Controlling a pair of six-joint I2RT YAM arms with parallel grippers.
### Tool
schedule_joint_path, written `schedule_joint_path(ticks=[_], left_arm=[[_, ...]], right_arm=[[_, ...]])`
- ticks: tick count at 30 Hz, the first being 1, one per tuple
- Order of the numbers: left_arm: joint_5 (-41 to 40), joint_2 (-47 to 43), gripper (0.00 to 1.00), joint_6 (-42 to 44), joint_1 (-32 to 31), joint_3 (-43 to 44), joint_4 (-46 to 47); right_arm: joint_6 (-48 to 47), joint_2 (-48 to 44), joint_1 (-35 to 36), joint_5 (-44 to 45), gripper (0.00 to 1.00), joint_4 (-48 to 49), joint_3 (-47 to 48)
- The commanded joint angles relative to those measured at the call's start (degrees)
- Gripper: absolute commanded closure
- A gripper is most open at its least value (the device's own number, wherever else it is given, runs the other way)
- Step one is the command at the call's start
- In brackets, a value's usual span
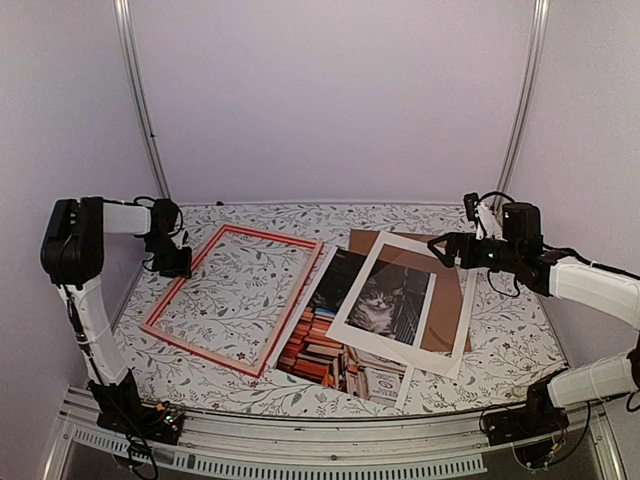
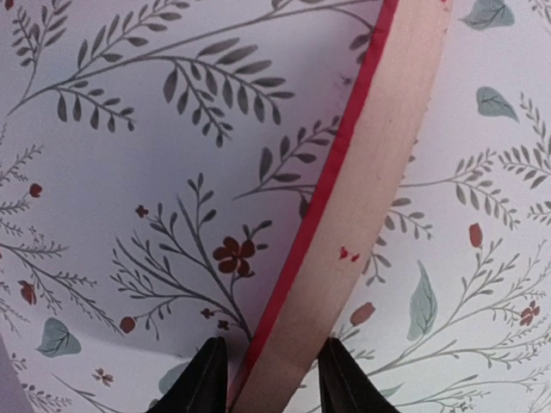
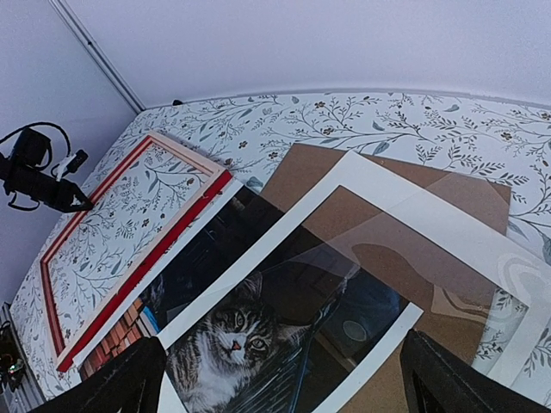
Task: Put the photo into the frame
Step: Move the frame body to the center of the board.
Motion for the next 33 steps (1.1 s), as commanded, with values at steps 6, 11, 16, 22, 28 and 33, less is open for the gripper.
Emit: schedule_joint_path(ticks=[6, 11, 16, 22, 28, 33], left_arm=[[-3.13, -4.29, 0.62, -5.47, -6.90, -6.88, -0.48], [-1.80, -7.18, 0.62, -8.71, -10.38, -11.46, 1.55], [1.75, -9.72, 0.64, -11.76, -12.14, -16.09, 5.24], [7.88, -13.22, 0.66, -15.75, -12.94, -20.90, 12.00], [8.87, -17.43, 0.57, -17.36, -13.21, -22.71, 15.25], [5.93, -22.39, 0.41, -17.73, -13.21, -22.27, 17.12]], right_arm=[[1.09, 0.04, 0.26, -0.99, 0.01, 1.37, -1.05], [1.28, 0.24, 0.20, 0.57, 0.01, 0.06, -0.61], [1.50, 1.82, 0.19, 7.77, 0.01, -6.57, 2.30], [3.50, 6.46, -2.29, 17.08, 0.01, -16.70, 6.56], [5.90, 9.11, -10.58, 16.37, 0.01, -18.43, 5.28], [7.27, 10.06, -17.59, 16.91, 0.01, -18.80, 3.64]])
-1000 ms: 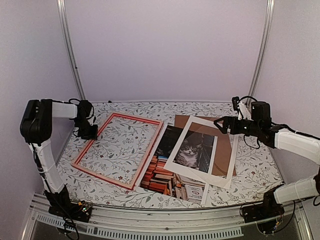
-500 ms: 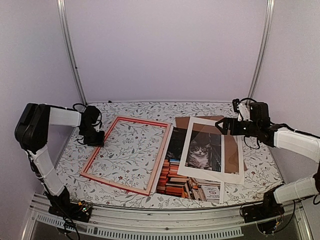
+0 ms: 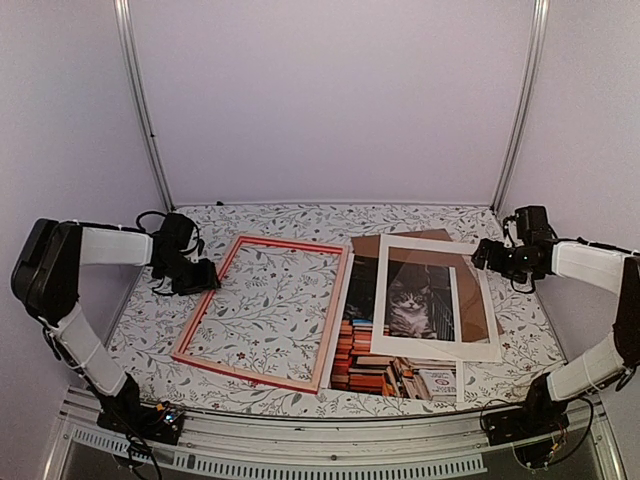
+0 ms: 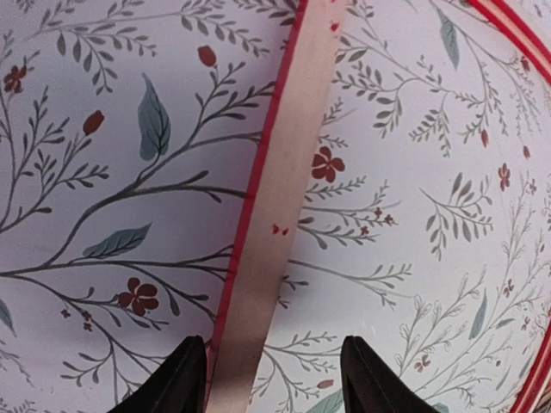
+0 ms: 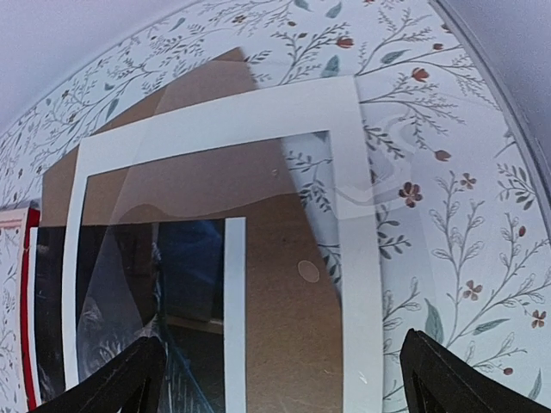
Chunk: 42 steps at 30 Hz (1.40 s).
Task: Put the photo into the frame
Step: Move the frame body to the center of the board, then pick up the glass panel from the mat board.
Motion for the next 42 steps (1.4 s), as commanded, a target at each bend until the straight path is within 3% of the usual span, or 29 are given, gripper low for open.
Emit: schedule_joint_path(ticks=[1, 6, 13, 19, 29, 34, 42], left_arm=[[-1.04, -5.60, 0.39, -1.10, -0.67, 0.47, 3.84], [-1.68, -10.79, 0.27, -1.40, -0.86, 0.52, 5.83], [-1.81, -17.03, 0.20, -2.15, -2.16, -1.49, 7.88], [-0.25, -17.70, 0.19, -2.20, -4.02, -1.24, 8.21], [0.70, -18.18, 0.18, -2.61, -4.95, -1.49, 9.24], [0.19, -18.48, 0.17, -2.44, -5.66, -1.49, 9.15], [-0.36, -18.33, 0.16, -2.22, -6.74, -1.21, 9.01]], right_arm=[[2.24, 1.15, -6.73, 0.98, 0.01, -1.47, -1.94], [3.52, 2.00, -12.45, -3.29, 0.01, -0.41, -4.19], [4.68, 2.12, -15.92, -7.48, 0.04, 0.44, -7.26], [5.18, 3.37, -18.38, -12.44, 0.11, 2.55, -9.35], [7.57, 7.11, -20.90, -21.49, 0.31, 8.49, -12.44], [8.54, 7.74, -22.16, -22.46, 0.35, 11.04, -14.26], [12.73, 10.29, -24.87, -31.01, 0.44, 20.17, -17.85]])
